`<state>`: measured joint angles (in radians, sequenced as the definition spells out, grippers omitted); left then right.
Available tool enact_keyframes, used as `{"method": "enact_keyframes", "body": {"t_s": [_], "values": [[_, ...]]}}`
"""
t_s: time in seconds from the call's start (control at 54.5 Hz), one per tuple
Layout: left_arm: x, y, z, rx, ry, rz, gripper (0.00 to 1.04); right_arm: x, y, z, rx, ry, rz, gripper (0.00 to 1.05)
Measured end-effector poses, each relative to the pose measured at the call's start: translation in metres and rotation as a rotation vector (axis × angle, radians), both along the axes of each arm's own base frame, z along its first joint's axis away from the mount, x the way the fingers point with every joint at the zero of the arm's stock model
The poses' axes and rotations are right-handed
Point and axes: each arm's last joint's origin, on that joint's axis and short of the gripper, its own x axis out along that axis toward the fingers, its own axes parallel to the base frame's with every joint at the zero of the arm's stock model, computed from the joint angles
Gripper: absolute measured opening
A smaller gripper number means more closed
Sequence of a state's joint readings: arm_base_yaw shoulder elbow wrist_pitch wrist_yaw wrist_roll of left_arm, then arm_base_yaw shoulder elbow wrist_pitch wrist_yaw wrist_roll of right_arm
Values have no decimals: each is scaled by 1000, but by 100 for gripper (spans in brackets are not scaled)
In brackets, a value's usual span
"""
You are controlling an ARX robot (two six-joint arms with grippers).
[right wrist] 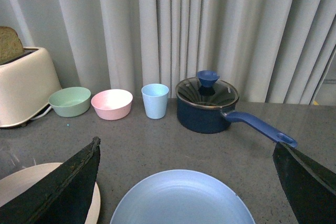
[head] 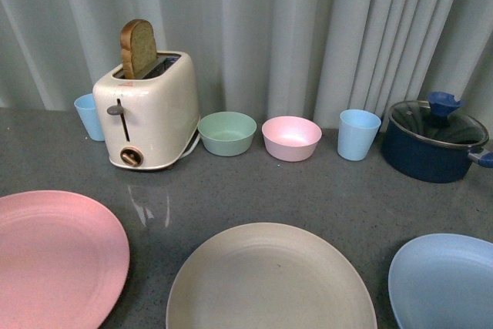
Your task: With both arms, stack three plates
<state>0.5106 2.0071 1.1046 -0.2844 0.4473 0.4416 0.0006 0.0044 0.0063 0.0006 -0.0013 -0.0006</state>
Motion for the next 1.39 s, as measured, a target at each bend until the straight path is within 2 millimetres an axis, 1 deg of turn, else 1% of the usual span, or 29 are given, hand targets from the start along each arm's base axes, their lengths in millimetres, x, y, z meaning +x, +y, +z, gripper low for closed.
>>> {"method": "enact_keyframes", "body": {"t_s": [0.073, 0.128, 0.183, 0.22, 0.275, 0.349, 0.367, 0.385, 0.404, 0.422, 0.44, 0.514, 0.569, 0.587, 0.642, 0.752, 0.862, 1.028, 1.193, 1.394], "values": [[-1, 2, 12, -26, -26, 2, 4, 0, 0, 0, 0, 0, 0, 97], [-2, 1, 22, -46, -47, -2, 4, 0, 0, 0, 0, 0, 0, 97], [-2, -5, 33, -68, -68, -17, 4, 0, 0, 0, 0, 0, 0, 97], [-2, -15, 44, -83, -94, -42, 4, 0, 0, 0, 0, 0, 0, 97], [-1, -35, 57, -104, -125, -82, 4, 0, 0, 0, 0, 0, 0, 97], [1, -66, 68, -133, -150, -141, 4, 0, 0, 0, 0, 0, 0, 97], [2, -79, 71, -140, -155, -163, 4, 0, 0, 0, 0, 0, 0, 97], [3, -88, 72, -140, -157, -179, 4, 0, 0, 0, 0, 0, 0, 97], [5, -103, 72, -145, -154, -199, 4, 0, 0, 0, 0, 0, 0, 97], [6, -112, 71, -147, -151, -212, 4, 0, 0, 0, 0, 0, 0, 97], [6, -117, 71, -146, -150, -222, 4, 0, 0, 0, 0, 0, 0, 97], [9, -156, 65, -157, -126, -271, 4, 0, 0, 0, 0, 0, 0, 97], [11, -192, 56, -162, -95, -313, 4, 0, 0, 0, 0, 0, 0, 97], [12, -196, 56, -161, -93, -318, 4, 0, 0, 0, 0, 0, 0, 97], [12, -219, 49, -165, -65, -340, 4, 0, 0, 0, 0, 0, 0, 97], [12, -246, 35, -161, -14, -359, 4, 0, 0, 0, 0, 0, 0, 97], [13, -261, 26, -148, 18, -361, 4, 0, 0, 0, 0, 0, 0, 97], [20, -271, 21, -120, 29, -341, 4, 0, 0, 0, 0, 0, 0, 97], [30, -275, 16, -107, 36, -328, 4, 0, 0, 0, 0, 0, 0, 97], [36, -267, 13, -97, 44, -307, 4, 0, 0, 0, 0, 0, 0, 97]]}}
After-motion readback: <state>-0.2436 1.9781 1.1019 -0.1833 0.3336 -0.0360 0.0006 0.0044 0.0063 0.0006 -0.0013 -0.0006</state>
